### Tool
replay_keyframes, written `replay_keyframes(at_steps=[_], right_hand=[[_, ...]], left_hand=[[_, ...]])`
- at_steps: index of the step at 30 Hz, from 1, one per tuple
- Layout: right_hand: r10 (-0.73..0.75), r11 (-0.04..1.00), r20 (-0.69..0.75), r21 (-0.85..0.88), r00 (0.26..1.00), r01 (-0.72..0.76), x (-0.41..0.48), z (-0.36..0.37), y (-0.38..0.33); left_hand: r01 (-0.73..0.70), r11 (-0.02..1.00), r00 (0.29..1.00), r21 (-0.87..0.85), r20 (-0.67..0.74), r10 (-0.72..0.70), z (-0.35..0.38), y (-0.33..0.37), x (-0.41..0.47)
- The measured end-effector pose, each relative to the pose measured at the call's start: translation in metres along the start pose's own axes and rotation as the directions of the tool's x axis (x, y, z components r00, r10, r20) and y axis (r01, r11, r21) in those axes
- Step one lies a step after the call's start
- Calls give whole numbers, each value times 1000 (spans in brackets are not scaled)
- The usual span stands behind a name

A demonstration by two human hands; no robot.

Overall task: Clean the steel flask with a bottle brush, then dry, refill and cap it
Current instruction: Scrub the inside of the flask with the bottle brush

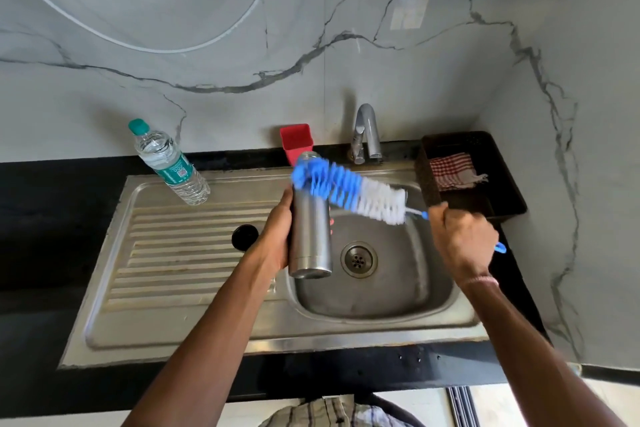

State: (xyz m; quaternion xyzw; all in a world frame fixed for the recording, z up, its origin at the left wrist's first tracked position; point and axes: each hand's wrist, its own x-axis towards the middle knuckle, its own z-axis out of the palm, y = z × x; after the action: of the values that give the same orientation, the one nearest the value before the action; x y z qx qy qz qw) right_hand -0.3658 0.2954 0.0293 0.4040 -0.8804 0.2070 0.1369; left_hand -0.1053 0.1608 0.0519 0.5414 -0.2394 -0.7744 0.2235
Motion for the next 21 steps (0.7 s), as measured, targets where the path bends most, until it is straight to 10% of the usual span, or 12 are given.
replay_keyframes(at_steps=[3,10,21], right_hand=[[93,995,67,22,993,-95,20,-6,-20],[-197,961,-72,185,978,207,-53,-28,27],[37,999,-17,26,999,-36,17,-7,-5]], left_hand=[[24,999,999,-30,27,-23,7,-2,-1],[23,996,998,-83,52,-18,-16,14,6],[-55,998,989,32,140,50,7,6,-1]])
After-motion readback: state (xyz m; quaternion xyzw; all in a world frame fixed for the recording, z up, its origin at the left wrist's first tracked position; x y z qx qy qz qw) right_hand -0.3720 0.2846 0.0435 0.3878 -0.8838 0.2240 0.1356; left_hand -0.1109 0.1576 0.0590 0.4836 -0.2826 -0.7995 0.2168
